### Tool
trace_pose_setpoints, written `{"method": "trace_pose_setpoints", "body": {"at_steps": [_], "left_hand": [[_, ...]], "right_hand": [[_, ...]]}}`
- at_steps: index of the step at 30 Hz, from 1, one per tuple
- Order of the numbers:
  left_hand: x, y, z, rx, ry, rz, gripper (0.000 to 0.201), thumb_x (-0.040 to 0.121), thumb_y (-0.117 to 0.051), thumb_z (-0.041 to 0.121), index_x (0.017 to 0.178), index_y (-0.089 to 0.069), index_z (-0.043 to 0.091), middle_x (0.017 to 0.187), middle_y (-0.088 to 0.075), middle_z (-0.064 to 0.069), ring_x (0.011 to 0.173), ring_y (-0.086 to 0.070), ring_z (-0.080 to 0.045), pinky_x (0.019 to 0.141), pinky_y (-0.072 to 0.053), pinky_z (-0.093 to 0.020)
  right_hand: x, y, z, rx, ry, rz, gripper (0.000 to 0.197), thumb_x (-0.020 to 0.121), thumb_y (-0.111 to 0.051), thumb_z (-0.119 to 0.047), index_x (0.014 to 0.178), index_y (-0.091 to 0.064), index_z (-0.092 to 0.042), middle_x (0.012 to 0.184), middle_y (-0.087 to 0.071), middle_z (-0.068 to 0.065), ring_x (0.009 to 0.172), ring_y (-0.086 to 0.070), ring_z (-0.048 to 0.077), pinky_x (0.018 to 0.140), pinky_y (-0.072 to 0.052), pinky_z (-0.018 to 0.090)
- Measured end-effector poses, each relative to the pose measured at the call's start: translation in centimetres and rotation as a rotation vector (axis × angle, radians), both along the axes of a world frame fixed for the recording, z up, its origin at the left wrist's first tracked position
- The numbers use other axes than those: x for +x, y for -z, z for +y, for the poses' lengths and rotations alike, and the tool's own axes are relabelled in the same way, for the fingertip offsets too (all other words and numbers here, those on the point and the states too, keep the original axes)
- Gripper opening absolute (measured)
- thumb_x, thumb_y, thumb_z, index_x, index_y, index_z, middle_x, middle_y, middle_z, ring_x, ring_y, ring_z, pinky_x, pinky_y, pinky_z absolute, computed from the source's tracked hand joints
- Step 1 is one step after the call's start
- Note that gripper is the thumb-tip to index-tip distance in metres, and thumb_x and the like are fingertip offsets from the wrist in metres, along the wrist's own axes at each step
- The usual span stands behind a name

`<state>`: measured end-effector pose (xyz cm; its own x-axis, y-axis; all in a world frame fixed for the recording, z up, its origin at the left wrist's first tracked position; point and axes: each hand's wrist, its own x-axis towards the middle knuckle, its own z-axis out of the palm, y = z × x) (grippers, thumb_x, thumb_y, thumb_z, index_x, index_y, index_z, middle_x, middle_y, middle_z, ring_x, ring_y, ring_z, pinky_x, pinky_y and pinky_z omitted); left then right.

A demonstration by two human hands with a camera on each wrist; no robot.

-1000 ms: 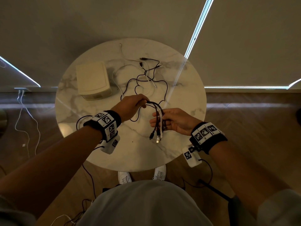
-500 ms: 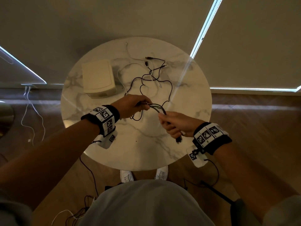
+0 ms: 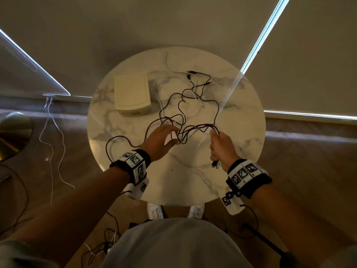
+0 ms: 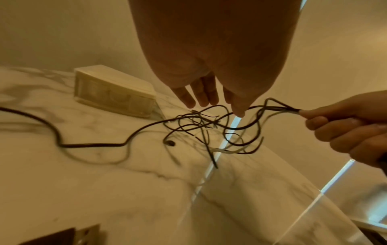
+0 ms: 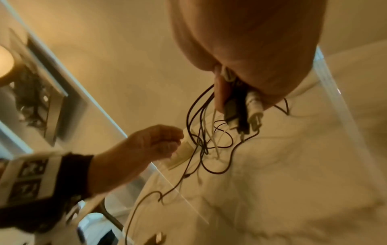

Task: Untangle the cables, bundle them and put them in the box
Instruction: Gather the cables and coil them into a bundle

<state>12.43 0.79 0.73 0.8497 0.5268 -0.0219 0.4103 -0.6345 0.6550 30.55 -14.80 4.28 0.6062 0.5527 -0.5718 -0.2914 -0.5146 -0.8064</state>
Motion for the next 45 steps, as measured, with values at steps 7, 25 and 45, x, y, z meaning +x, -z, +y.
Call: {"method": "trace_pose_setpoints", "body": {"at_steps": [7, 25, 45], "left_hand": [[-2.5, 2.2, 3.2, -0.169, -0.223, 0.274, 0.032, 0.095, -0.06, 0.025, 0.127, -0.057, 0.021, 0.122, -0.052, -0.007, 0.098, -0.058, -0.019, 0.092, -0.049, -0.033], [-2.5, 3.6, 4.4, -0.195, -0.098, 0.411, 0.026, 0.098, -0.057, 0.027, 0.12, -0.066, 0.02, 0.118, -0.065, -0.005, 0.1, -0.061, -0.019, 0.087, -0.045, -0.027], [-3.8, -1.3, -4.3, -0.425, -0.055, 0.162, 0.023, 0.093, -0.06, 0.045, 0.101, -0.068, 0.024, 0.082, -0.075, 0.01, 0.074, -0.069, 0.003, 0.072, -0.055, -0.02]], "right_hand": [[-0.7, 0.6, 2.2, 0.064, 0.115, 0.109, 0.034, 0.107, -0.043, -0.032, 0.076, -0.035, -0.02, 0.052, -0.03, -0.007, 0.039, -0.023, 0.008, 0.038, -0.024, 0.023], [-0.8, 2.0, 3.1, 0.043, 0.142, 0.213, 0.036, 0.107, -0.045, -0.034, 0.075, -0.035, -0.02, 0.053, -0.026, -0.007, 0.042, -0.02, 0.009, 0.039, -0.025, 0.023], [-3.8, 2.1, 0.8, -0.014, 0.051, 0.324, 0.024, 0.099, -0.055, -0.02, 0.077, -0.053, -0.011, 0.049, -0.03, -0.003, 0.042, -0.025, 0.013, 0.044, -0.027, 0.024]]}}
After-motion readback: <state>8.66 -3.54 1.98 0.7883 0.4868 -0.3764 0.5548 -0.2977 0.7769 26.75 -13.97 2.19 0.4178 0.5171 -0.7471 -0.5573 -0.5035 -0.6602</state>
